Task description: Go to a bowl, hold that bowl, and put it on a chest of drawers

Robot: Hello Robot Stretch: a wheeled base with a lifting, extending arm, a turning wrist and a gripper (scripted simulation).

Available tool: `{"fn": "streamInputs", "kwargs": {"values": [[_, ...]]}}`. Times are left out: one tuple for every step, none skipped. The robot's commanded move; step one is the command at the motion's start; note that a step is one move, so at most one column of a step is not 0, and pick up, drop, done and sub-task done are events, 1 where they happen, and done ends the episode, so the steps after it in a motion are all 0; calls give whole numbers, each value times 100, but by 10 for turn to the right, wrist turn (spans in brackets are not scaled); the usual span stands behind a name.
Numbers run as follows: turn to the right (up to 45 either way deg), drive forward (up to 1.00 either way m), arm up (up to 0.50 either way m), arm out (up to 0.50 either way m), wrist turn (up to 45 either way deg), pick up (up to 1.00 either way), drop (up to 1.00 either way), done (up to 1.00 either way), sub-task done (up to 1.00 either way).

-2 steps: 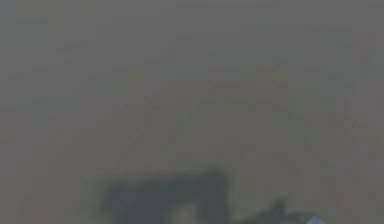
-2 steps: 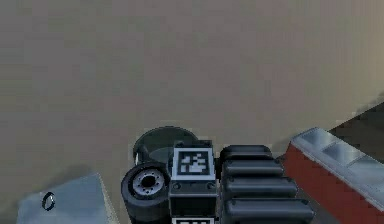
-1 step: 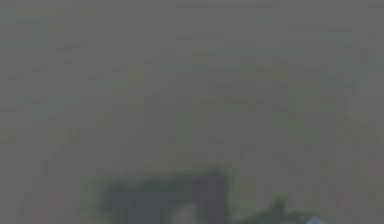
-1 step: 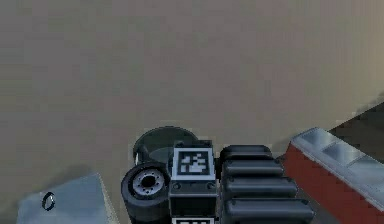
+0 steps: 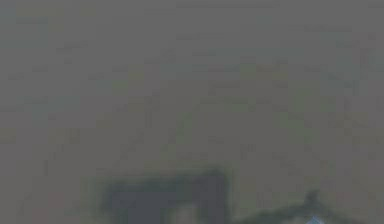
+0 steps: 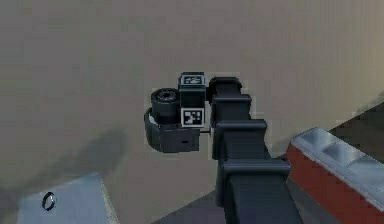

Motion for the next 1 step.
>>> {"fn": "streamInputs", "kwargs": {"values": [[0, 0, 0, 0, -450, 0, 0, 0, 0]]}}
